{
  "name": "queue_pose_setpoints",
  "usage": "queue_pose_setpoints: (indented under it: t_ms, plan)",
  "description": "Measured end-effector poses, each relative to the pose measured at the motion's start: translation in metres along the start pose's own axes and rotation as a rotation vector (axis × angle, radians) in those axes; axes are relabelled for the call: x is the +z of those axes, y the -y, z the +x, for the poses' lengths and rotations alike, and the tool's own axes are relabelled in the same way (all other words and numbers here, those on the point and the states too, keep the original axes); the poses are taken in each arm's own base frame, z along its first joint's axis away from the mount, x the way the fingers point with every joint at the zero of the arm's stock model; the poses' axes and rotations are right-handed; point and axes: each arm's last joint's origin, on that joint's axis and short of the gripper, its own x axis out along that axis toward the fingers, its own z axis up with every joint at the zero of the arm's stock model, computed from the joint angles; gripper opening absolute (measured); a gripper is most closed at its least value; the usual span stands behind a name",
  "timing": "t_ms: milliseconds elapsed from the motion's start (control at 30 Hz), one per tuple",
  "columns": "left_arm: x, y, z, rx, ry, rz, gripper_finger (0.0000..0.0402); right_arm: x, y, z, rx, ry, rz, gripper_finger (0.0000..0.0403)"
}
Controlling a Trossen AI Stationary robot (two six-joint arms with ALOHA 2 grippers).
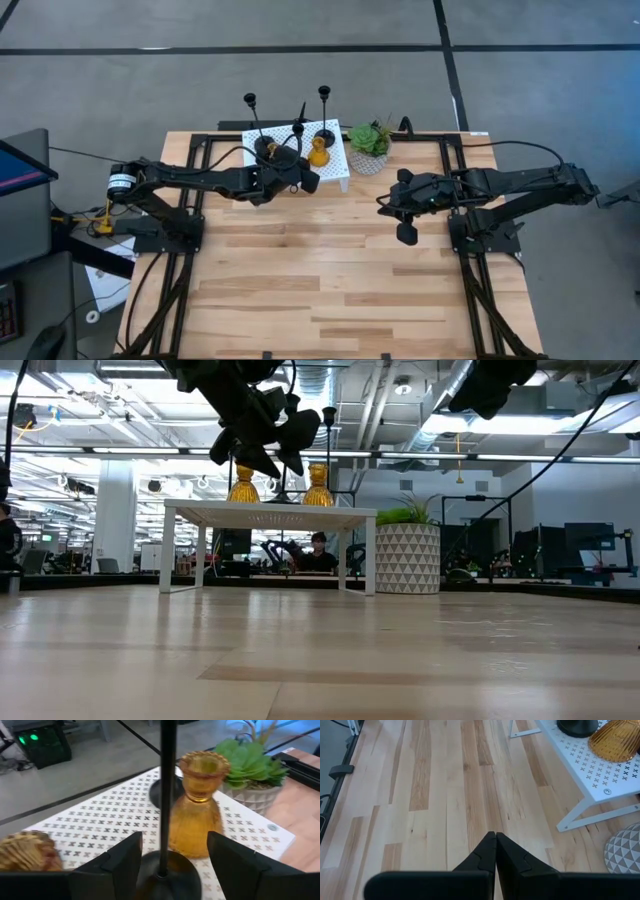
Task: Pick & Place candle stick holders
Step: Put the black candle holder on the shelf
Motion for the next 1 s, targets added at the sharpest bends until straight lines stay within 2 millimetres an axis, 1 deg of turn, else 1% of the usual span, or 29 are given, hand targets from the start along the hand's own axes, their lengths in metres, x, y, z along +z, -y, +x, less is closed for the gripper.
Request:
queue_pose_setpoints:
  t_ms: [733,867,933,1000]
  plan:
    - [0.0024,-0.0001,0.0014,-0.007,0.014,-0.020,0.0228,0.0001,0.0000,0.0000,0.000,0.001,0.000,0.0000]
    - [0.0024,0.0000,0.0012,-0.007,0.014,0.017,0.0225,0.0001,0.0000,0.0000,0.000,0.001,0.000,0.0000]
    - [0.0027,-0.0007,0.0015,0.009,0.021,0.015,0.0224,0.0001,0.0000,0.0000,0.000,0.001,0.000,0.0000]
    - [0.0034,-0.0023,0.0014,0.062,0.044,0.004,0.0223,0.0001,0.0000,0.0000,0.000,0.001,0.000,0.0000]
